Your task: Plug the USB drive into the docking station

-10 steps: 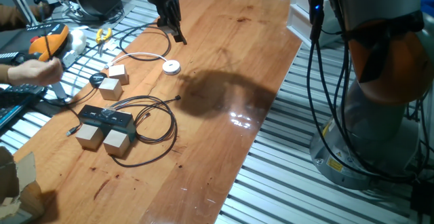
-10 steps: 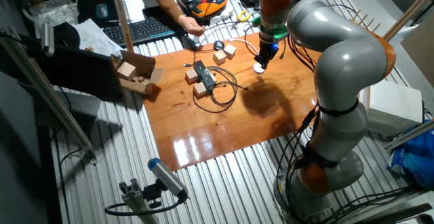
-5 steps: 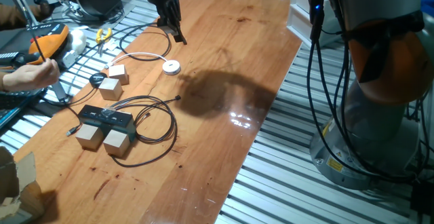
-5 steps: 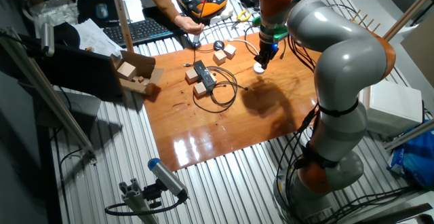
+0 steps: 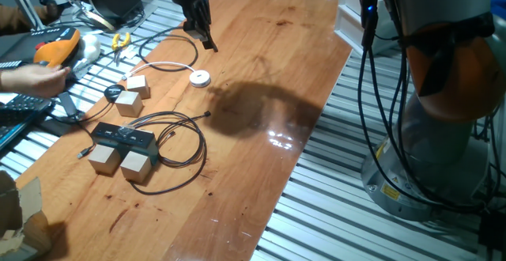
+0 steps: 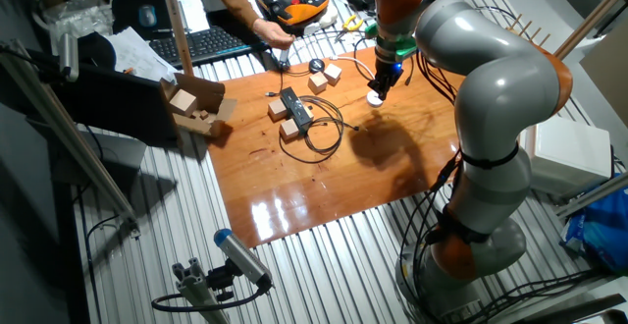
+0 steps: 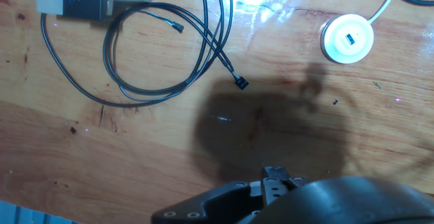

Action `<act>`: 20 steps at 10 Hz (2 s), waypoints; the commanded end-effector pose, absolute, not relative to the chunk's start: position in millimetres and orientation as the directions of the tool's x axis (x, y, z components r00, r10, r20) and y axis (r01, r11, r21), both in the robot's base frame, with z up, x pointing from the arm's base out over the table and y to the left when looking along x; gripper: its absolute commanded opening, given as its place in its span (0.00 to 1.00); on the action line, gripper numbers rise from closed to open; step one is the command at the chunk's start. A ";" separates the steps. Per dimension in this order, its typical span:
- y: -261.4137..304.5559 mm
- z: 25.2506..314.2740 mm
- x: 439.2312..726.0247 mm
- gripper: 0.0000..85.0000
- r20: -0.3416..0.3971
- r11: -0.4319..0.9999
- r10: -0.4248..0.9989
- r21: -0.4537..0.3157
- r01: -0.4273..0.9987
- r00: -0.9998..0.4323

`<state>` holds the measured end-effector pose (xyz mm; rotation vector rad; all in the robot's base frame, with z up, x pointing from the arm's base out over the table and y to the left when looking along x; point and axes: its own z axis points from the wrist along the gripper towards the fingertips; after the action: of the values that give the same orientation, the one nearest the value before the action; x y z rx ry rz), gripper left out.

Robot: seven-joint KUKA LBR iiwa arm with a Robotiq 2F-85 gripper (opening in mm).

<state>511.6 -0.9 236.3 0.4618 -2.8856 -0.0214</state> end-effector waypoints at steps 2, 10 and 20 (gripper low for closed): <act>-0.8 236.3 511.5 0.00 0.213 0.951 -0.310 0.049 -0.307 -0.927; -0.8 236.3 511.5 0.00 0.213 0.946 -0.323 0.052 -0.319 -0.922; -0.8 236.3 511.4 0.00 0.213 0.942 -0.336 0.055 -0.332 -0.918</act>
<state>511.5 -0.8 236.3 0.5005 -2.8779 -0.0262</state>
